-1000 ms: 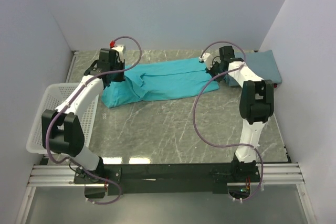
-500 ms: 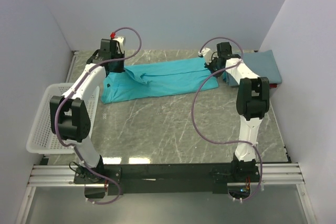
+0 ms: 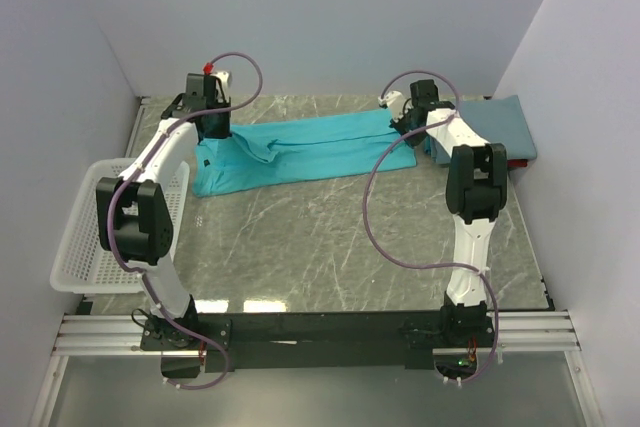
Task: Fold and stack the t-shirts
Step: Fold the tshirt
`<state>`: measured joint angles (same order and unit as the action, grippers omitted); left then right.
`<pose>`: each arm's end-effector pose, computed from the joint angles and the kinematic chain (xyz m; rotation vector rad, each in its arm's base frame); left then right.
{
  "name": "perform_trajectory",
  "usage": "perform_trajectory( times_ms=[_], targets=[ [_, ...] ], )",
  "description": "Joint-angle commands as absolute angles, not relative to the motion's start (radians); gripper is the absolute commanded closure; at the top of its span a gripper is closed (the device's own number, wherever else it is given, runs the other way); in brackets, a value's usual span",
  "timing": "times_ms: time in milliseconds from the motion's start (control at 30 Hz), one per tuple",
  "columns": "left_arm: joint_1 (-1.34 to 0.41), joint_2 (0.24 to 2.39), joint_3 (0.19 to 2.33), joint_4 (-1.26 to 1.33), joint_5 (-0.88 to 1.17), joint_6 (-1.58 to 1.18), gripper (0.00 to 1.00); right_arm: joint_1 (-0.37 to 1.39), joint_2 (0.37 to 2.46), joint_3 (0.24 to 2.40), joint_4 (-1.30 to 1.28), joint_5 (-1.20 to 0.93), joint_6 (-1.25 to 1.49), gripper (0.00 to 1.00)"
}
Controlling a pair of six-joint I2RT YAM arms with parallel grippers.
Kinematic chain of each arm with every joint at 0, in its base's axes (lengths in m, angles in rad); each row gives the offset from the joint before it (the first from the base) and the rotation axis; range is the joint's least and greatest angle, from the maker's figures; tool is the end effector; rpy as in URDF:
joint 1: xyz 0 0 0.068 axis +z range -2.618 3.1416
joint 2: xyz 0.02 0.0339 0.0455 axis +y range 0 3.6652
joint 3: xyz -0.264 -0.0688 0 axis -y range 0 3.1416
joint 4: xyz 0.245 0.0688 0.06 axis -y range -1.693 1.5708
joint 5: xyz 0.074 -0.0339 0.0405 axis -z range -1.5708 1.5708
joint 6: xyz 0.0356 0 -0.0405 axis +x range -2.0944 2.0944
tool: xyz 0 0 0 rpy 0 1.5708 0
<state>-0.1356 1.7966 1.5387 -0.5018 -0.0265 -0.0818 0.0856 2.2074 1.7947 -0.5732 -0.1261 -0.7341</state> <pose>0.4071 -0.0546 0.2909 0.0494 2.3309 -0.0779 0.4836 0.0460 0.1913 -1.0593 2.3167 -0.0919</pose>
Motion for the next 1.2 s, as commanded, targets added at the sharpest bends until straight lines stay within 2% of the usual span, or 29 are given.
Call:
perform_trajectory(
  times_ms=[0, 333, 500, 567, 633, 667, 733, 933, 1167],
  targets=[
    [-0.126, 1.799, 1.582, -0.500, -0.023, -0.074, 0.99, 0.091, 2.214, 1.850, -0.591, -0.106, -0.710, 1.00],
    [-0.120, 1.828, 1.604, -0.508, -0.008, -0.075, 0.99, 0.091, 2.227, 1.859, -0.589, -0.095, -0.701, 1.00],
    [-0.120, 1.845, 1.620, -0.517, -0.008, -0.074, 0.99, 0.094, 2.240, 1.887, -0.597, -0.091, -0.693, 0.97],
    [-0.118, 1.851, 1.628, -0.518, -0.008, -0.072, 0.99, 0.097, 2.240, 1.885, -0.586, -0.066, -0.680, 0.79],
    [-0.120, 1.862, 1.638, -0.522, -0.008, -0.072, 1.00, 0.103, 2.220, 1.875, -0.549, -0.054, -0.648, 0.55],
    [-0.120, 1.865, 1.643, -0.523, -0.008, -0.072, 0.99, 0.103, 2.209, 1.855, -0.532, -0.051, -0.634, 0.51],
    [-0.118, 1.878, 1.658, -0.526, -0.008, -0.069, 0.99, 0.106, 2.171, 1.836, -0.485, -0.051, -0.603, 0.47],
    [-0.120, 1.937, 1.735, -0.552, -0.018, -0.060, 0.99, 0.106, 2.076, 1.806, -0.465, -0.152, -0.516, 0.47],
    [-0.117, 2.017, 1.810, -0.575, -0.038, -0.049, 0.99, 0.112, 1.976, 1.672, -0.426, -0.232, -0.495, 0.47]
  ],
)
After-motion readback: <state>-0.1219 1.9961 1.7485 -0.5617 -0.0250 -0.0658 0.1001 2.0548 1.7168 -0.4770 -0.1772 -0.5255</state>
